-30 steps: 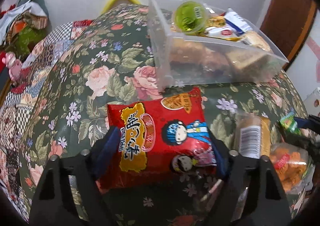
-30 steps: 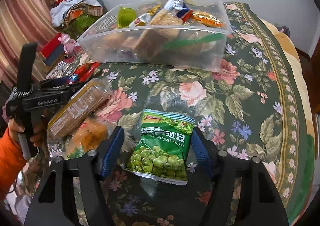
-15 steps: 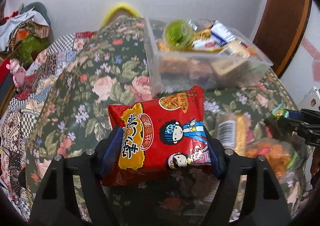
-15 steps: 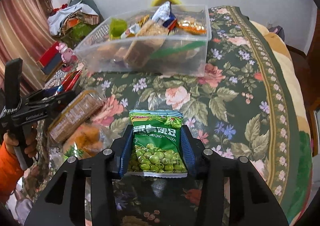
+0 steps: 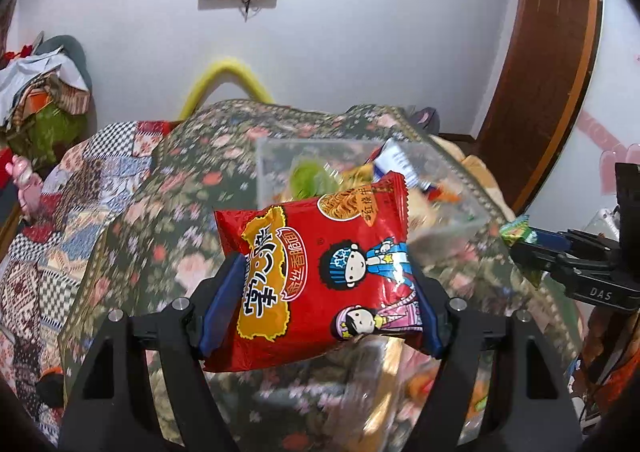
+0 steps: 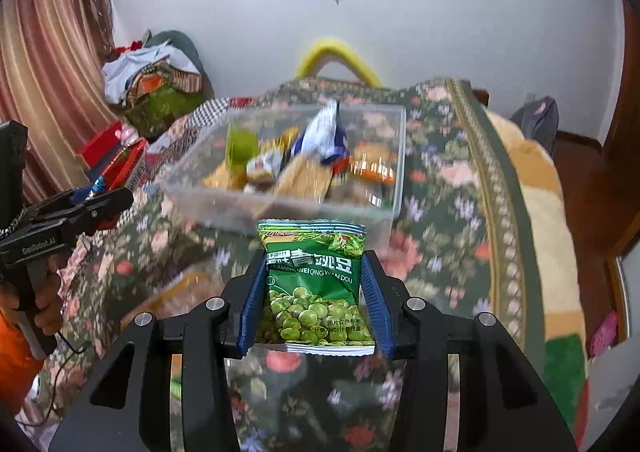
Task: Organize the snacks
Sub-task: 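Carry both bags over the clear box and open both tools to drop them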
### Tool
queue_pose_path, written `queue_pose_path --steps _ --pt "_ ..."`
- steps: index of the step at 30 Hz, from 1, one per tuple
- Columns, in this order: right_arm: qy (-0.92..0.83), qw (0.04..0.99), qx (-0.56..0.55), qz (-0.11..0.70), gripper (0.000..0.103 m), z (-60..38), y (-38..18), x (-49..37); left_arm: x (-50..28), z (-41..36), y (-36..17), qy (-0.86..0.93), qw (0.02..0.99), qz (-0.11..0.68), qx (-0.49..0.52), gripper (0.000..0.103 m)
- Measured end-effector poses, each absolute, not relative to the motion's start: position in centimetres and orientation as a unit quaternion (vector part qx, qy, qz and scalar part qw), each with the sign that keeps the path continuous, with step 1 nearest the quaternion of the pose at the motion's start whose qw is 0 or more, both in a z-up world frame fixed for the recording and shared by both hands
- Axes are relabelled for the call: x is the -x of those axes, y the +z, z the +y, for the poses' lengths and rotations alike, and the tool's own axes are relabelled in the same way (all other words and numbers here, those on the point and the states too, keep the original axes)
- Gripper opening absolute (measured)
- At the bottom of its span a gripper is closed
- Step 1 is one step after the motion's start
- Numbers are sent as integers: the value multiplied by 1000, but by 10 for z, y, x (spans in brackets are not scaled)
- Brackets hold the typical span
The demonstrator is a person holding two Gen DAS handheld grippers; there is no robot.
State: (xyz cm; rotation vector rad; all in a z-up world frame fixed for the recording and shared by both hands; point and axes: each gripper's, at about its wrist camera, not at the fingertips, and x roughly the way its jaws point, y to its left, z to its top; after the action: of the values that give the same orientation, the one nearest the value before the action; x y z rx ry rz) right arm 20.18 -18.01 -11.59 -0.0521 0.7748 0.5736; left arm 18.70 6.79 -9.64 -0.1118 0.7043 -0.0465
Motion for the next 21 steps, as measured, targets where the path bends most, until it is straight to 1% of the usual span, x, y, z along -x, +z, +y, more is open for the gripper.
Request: queue_pose_path --steps 5,11,16,21 --pt "273 894 24 354 43 -176 -105 -215 -209 52 -94 -39 937 345 47 75" --pt "267 898 24 349 43 -170 -103 -235 -242 42 -105 -45 929 362 65 75" --pt "266 895 22 357 43 -165 -106 -256 -268 37 -119 -43 922 377 71 75" --pt "262 891 19 369 43 -159 -110 -282 -284 33 -124 -25 927 371 46 75"
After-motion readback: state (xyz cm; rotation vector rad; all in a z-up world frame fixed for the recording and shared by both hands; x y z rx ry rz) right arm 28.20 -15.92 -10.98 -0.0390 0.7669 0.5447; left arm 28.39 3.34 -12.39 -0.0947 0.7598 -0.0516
